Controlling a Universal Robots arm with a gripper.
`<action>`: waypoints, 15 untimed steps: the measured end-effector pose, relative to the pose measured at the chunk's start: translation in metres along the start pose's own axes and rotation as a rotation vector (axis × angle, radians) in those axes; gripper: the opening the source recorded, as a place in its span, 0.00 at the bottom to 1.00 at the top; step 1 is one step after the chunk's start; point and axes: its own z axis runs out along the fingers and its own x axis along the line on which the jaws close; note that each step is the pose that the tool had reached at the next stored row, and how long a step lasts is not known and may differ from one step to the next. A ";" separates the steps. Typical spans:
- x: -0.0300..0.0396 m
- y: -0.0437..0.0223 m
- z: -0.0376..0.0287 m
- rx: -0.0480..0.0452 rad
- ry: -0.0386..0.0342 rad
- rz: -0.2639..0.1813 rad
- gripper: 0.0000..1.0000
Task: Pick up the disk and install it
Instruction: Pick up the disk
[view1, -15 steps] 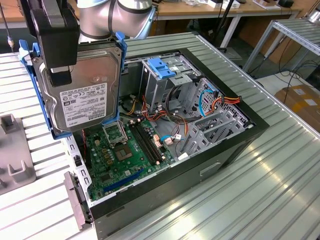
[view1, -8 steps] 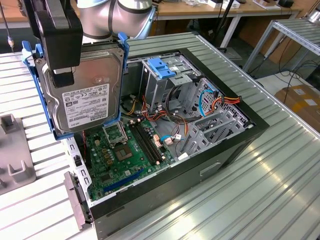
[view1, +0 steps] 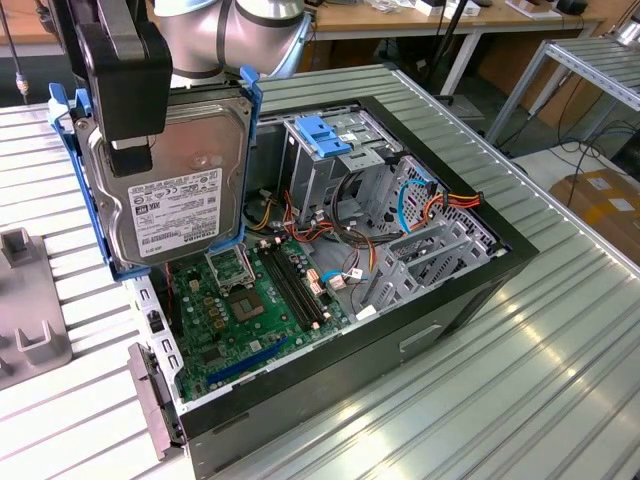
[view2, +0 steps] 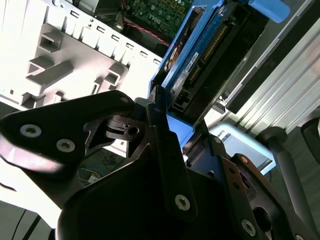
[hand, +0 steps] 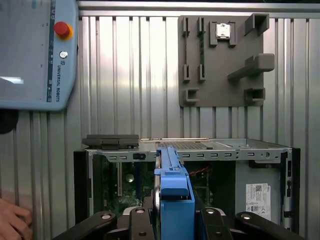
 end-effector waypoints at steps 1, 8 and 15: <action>0.0003 -0.0002 0.0000 0.0000 -0.0001 0.000 0.37; 0.0018 -0.0028 0.0001 0.0000 0.0000 0.000 0.37; 0.0036 -0.0049 0.0000 0.0000 0.0001 0.000 0.37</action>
